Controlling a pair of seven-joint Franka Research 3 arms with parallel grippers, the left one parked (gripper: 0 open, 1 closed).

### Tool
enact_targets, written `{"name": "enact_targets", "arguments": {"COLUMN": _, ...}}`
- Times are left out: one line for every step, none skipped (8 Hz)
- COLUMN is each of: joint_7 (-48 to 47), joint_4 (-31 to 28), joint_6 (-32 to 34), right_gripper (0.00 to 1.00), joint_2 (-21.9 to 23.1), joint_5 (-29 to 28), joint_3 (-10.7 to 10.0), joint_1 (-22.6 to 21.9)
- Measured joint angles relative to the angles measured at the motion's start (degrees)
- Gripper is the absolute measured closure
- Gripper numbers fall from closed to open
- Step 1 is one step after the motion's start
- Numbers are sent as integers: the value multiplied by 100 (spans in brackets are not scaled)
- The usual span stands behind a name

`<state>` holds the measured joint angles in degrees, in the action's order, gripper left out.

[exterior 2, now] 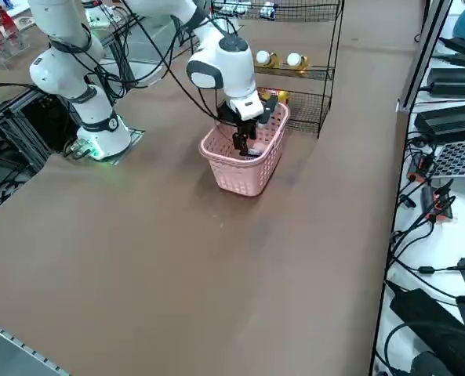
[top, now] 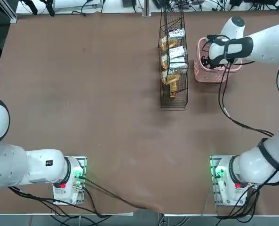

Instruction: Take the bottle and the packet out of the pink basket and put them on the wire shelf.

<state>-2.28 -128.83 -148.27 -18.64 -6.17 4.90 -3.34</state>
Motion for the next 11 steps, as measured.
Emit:
{"name": "enact_targets", "arguments": {"joint_7": 0, "joint_4": 0, "joint_6": -47, "right_gripper": 11, "joint_2": -37, "joint_5": 0, "joint_3": 0, "joint_1": 0}}
{"name": "enact_targets", "arguments": {"joint_7": 0, "joint_4": 0, "joint_6": -96, "right_gripper": 11, "joint_2": -65, "joint_5": 0, "joint_3": 0, "joint_1": 0}}
{"name": "enact_targets", "arguments": {"joint_7": 0, "joint_4": 0, "joint_6": -127, "right_gripper": 11, "joint_2": -91, "joint_5": 1, "joint_3": 0, "joint_1": -1}}
{"name": "enact_targets", "arguments": {"joint_7": 8, "joint_4": 0, "joint_6": -155, "right_gripper": 11, "joint_2": -122, "joint_5": 8, "joint_3": 0, "joint_1": -2}}
{"name": "enact_targets", "arguments": {"joint_7": 18, "joint_4": 0, "joint_6": -168, "right_gripper": 11, "joint_2": -145, "joint_5": 54, "joint_3": 0, "joint_1": -2}}
{"name": "enact_targets", "arguments": {"joint_7": 21, "joint_4": 0, "joint_6": -188, "right_gripper": 11, "joint_2": -158, "joint_5": 90, "joint_3": 0, "joint_1": -3}}
{"name": "enact_targets", "arguments": {"joint_7": 26, "joint_4": 0, "joint_6": -221, "right_gripper": 11, "joint_2": -180, "joint_5": 97, "joint_3": 1, "joint_1": -3}}
{"name": "enact_targets", "arguments": {"joint_7": 29, "joint_4": 0, "joint_6": -259, "right_gripper": 11, "joint_2": -212, "joint_5": 99, "joint_3": 1, "joint_1": -3}}
{"name": "enact_targets", "arguments": {"joint_7": 30, "joint_4": 0, "joint_6": -288, "right_gripper": 11, "joint_2": -237, "joint_5": 100, "joint_3": 1, "joint_1": -3}}
{"name": "enact_targets", "arguments": {"joint_7": 30, "joint_4": 0, "joint_6": -314, "right_gripper": 11, "joint_2": -259, "joint_5": 100, "joint_3": 1, "joint_1": -3}}
{"name": "enact_targets", "arguments": {"joint_7": 30, "joint_4": 0, "joint_6": -321, "right_gripper": 11, "joint_2": -269, "joint_5": 100, "joint_3": 1, "joint_1": -3}}
